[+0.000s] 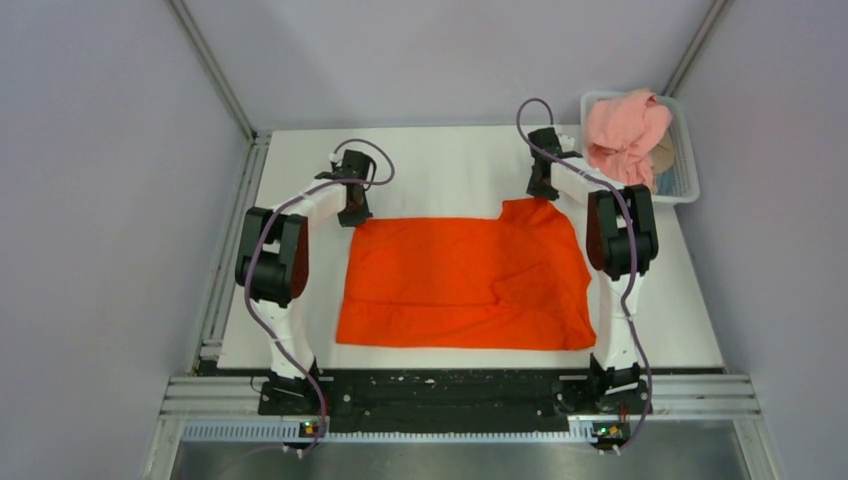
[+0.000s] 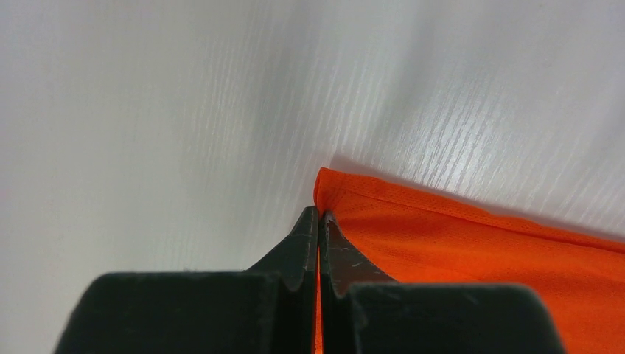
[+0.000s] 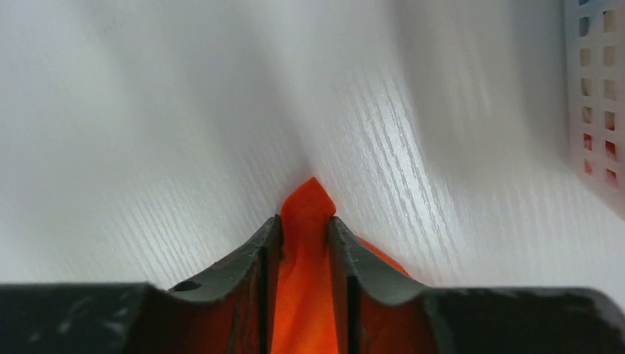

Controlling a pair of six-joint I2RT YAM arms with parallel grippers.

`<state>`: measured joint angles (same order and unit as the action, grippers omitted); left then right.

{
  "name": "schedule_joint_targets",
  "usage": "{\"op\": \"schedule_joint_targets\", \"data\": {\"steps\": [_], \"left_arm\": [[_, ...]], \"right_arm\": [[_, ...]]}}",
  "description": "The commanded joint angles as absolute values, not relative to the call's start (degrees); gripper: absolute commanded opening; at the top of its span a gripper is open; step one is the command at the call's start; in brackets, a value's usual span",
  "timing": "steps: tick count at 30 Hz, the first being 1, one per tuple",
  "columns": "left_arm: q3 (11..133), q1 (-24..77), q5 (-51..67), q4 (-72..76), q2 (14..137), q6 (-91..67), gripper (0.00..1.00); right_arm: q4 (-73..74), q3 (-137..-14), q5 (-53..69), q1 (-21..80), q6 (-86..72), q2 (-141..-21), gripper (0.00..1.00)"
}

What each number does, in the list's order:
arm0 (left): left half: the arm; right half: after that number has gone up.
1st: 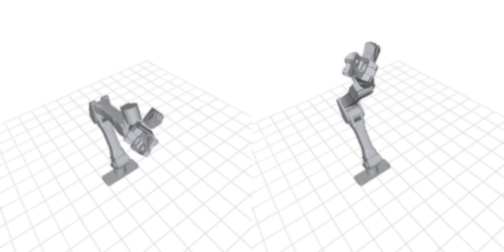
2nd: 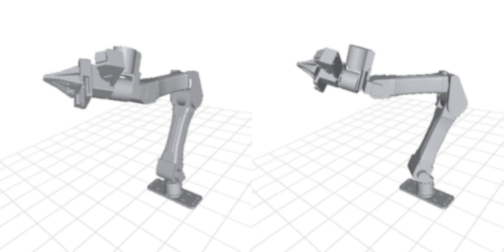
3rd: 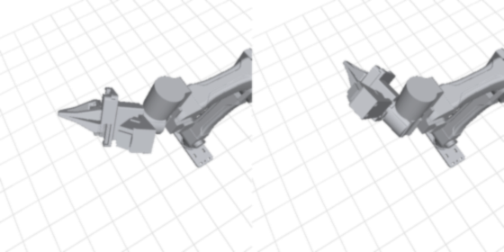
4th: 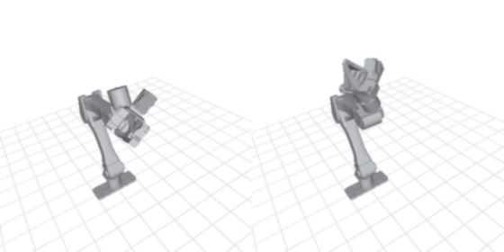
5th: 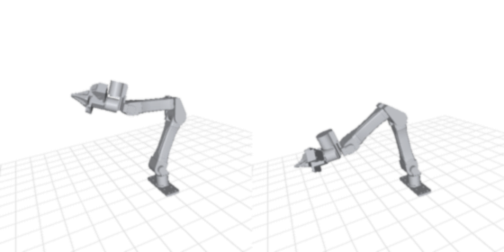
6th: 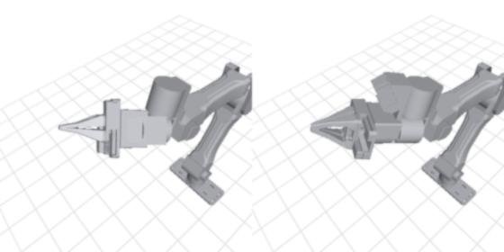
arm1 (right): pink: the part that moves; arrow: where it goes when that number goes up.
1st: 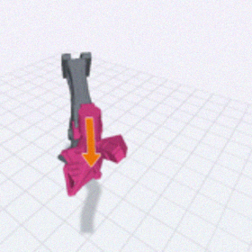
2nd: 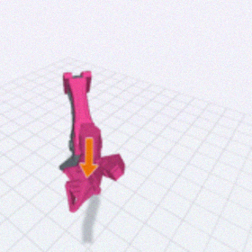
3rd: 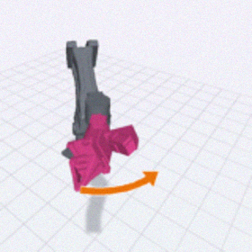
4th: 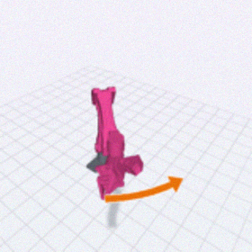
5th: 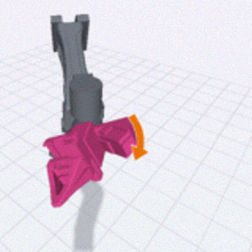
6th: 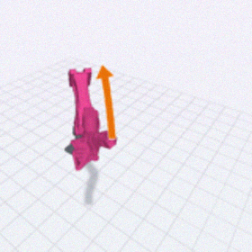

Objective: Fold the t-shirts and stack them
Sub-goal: Grab the side of the flattened tshirt furthest away from the robot with both arms, then fold the other side of the tshirt into a rectangle

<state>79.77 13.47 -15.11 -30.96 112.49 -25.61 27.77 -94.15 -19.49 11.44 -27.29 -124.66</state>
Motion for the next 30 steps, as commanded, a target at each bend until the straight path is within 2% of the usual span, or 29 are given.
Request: {"op": "schedule_joint_targets", "data": {"steps": [1,3,5,15,22,30], "left_arm": [[78.58,13.11,-16.57,-28.91,108.97,-26.37,0.0],[78.63,13.1,-16.53,-28.64,108.99,-26.42,0.0],[78.66,13.1,-16.97,-27.94,109.01,-26.72,0.0],[81.01,12.13,-15.05,-24.76,109.26,-25.92,0.0],[75.01,12.13,-8.47,-20.3,105.07,-25.51,0.0],[61.94,12.22,-6.02,-14.38,92.54,-29.28,0.0]], "right_arm": [[27.74,-92.21,-19.87,11.23,-27.74,-123.35,0.25],[26.69,-91.78,-19.37,11.18,-27.72,-122.59,0.16],[25.71,-91.97,-18.37,11.24,-26.73,-122.24,0.0],[21.81,-96.9,-13.9,11.25,-20.59,-121.99,0.0],[16.32,-85.57,-4.44,11.42,-19.66,-112.3,0.0],[15.96,-72.96,-3.82,14.69,-18.17,-99.04,0.0]]}}
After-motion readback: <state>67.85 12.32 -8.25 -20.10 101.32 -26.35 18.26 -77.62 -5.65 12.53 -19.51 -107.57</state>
